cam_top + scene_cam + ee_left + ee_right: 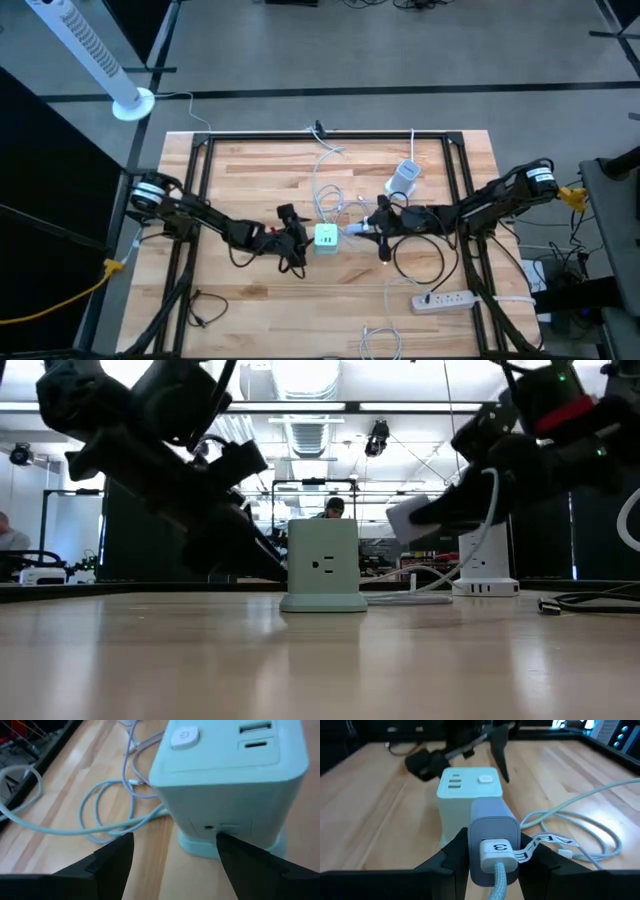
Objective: Insert USB
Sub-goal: Insert the white charger adapter into the green outlet extension
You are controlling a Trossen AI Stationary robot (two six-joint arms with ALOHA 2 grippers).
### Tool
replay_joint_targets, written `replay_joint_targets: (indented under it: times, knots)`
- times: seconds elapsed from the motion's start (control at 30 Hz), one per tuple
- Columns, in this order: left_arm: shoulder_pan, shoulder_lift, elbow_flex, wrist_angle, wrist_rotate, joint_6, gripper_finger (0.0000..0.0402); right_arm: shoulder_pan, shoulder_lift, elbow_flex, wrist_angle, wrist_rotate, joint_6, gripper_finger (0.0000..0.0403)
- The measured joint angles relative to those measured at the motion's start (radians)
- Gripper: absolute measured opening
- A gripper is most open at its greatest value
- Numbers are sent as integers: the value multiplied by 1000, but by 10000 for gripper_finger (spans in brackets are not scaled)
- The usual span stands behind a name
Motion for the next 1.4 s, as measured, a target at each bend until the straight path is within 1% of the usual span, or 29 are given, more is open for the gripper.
replay_joint_targets:
  times: [0.1, 0.2, 0.33, 0.5, 0.57, 0.6, 0.77, 1.1, 1.23, 1.4]
  knots:
    - [0, -1, -21, 2, 1, -44, 274, 0, 50, -24, 66, 8, 36, 115]
    - [0, 4, -32, 2, 2, -68, 274, 3, 138, -28, 147, 7, 63, 115]
    - [0, 5, -37, -1, 3, -70, 274, 11, 290, -10, 318, 6, 62, 115]
    - [0, 7, -37, 4, 17, -76, 274, 11, 478, -7, 583, 7, 86, 115]
    - [0, 9, -40, 6, 33, -89, 274, 11, 536, -6, 655, 7, 110, 115]
    - [0, 9, -43, 2, 41, -93, 274, 11, 555, -1, 654, 7, 119, 115]
    - [0, 15, -43, 4, 56, -94, 274, 20, 604, 48, 655, -13, 124, 115]
    - [-1, 14, -56, 7, 81, -123, 274, 24, 600, 69, 654, 15, 125, 115]
    - [-2, 14, -77, 15, 101, -152, 274, 29, 593, 58, 658, 18, 146, 115]
    - [-2, 18, -109, 60, 101, -209, 274, 33, 582, 20, 656, 62, 165, 115]
